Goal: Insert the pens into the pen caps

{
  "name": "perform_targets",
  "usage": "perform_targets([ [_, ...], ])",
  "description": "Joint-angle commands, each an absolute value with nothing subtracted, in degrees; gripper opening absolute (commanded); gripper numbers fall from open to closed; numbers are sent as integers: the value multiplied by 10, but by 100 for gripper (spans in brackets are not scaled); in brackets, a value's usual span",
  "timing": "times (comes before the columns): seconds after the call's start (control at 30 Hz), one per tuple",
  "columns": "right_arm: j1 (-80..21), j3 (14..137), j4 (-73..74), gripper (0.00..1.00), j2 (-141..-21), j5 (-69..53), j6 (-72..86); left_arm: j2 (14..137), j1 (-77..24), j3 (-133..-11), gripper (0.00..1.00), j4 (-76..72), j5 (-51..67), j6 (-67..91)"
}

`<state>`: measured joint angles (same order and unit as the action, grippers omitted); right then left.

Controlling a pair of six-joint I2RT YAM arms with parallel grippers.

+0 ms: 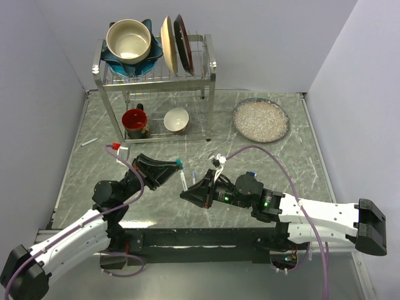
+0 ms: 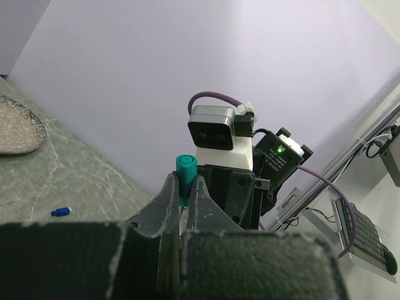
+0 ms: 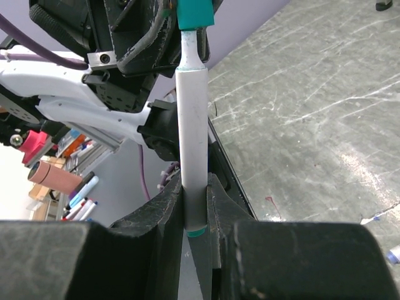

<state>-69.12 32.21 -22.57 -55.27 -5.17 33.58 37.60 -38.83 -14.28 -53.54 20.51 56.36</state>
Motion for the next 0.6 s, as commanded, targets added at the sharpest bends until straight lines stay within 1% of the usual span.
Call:
perform_targets([
  [0.0, -695, 359, -238, 0, -552, -30, 330, 360, -393, -128, 1, -529, 229, 563],
  [0.27, -695, 387, -200, 0, -549, 17, 303, 319, -394, -114, 1, -478, 236, 564],
  [0.3, -695, 389, -199, 0, -548, 18, 300, 318, -394, -116, 2, -473, 242, 561],
  [0.33, -695, 393, -196, 0, -550, 22, 293, 318, -394, -119, 6, -456, 243, 559],
  [0.37, -695, 399, -190, 0, -551, 25, 289, 318, -395, -124, 16, -447, 244, 556],
  [0.43, -695, 406, -185, 0, -554, 24, 273, 317, -395, -128, 27, -432, 245, 552],
  [0.47, -695, 412, -179, 0, -555, 21, 269, 315, -395, -129, 36, -432, 245, 552],
  [0.53, -696, 416, -175, 0, -559, 12, 258, 306, -395, -127, 42, -439, 240, 551],
  [0.57, -695, 416, -175, 0, -561, 9, 258, 302, -395, -127, 50, -441, 236, 551],
])
